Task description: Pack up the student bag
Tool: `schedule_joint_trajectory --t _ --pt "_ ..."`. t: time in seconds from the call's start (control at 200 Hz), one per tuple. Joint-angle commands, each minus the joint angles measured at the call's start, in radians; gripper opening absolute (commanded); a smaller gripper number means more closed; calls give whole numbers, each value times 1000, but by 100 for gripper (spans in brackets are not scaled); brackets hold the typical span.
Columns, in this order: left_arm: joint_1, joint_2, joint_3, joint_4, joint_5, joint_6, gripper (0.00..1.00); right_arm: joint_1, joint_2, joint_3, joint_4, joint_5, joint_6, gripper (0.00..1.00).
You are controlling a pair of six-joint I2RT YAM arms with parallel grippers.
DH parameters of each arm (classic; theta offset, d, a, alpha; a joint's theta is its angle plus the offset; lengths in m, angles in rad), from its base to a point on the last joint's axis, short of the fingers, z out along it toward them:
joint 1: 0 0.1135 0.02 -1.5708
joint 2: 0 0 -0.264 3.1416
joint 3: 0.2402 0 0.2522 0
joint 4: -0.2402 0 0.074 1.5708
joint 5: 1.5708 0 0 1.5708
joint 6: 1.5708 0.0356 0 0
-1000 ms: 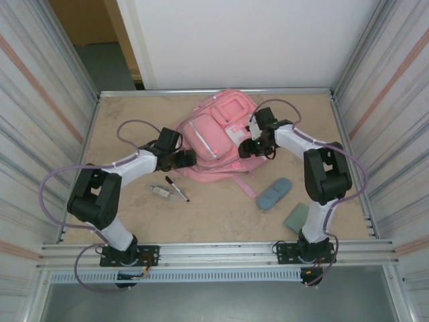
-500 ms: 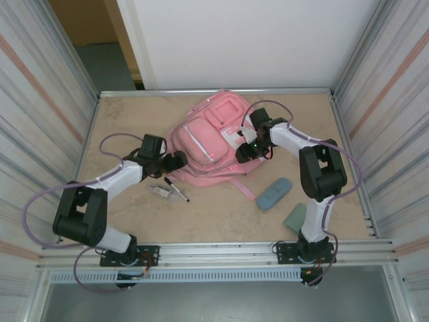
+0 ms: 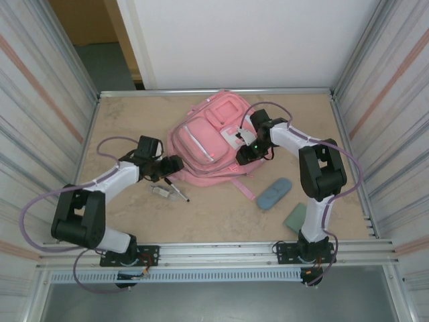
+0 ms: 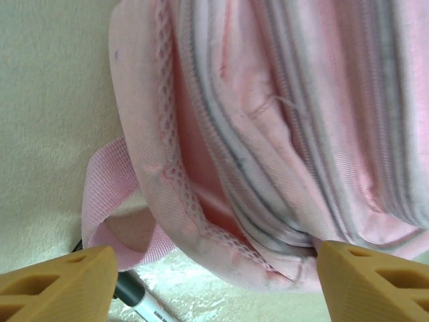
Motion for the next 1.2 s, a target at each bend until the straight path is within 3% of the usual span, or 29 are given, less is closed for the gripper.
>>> schedule_joint_trajectory --t 0.0,0.286,0.606,0.802,1.042,1.193 --pt "2 66 77 -85 55 62 70 6 19 17 -38 4 -25 35" --pt "-4 110 99 -95 39 78 68 -1 -3 -7 5 -41 -28 27" --pt "-40 147 109 -91 61 42 68 -1 -76 -29 38 -54 35 0" --pt "-79 139 95 -93 59 -24 70 2 -83 15 -70 16 129 0" --pt "-133 137 75 -35 82 -91 70 27 32 171 -439 150 198 0" --pt "-228 143 85 2 24 -163 69 47 16 150 -425 107 223 0"
